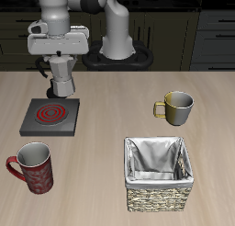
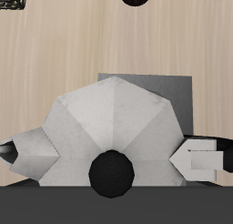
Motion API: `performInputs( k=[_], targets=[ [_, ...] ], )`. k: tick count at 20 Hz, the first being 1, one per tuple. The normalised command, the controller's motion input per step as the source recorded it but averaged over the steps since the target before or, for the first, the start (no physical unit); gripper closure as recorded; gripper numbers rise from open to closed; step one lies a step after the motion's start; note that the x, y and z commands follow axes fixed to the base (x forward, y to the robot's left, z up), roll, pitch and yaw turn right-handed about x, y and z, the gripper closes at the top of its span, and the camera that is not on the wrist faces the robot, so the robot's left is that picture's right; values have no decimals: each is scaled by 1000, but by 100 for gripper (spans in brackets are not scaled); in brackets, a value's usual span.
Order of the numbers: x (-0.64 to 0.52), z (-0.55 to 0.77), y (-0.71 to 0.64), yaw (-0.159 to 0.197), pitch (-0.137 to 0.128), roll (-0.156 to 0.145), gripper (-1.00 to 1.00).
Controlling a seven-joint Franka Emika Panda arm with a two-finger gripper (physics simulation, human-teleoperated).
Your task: Place the moka pot on the stove
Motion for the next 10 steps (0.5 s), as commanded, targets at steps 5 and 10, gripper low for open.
performInputs(
  k=[5, 10],
  targets=[
    [-33, 7, -183, -14, -11, -7, 100],
    [-31, 42, -183, -5, -16, -9, 100]
  ],
)
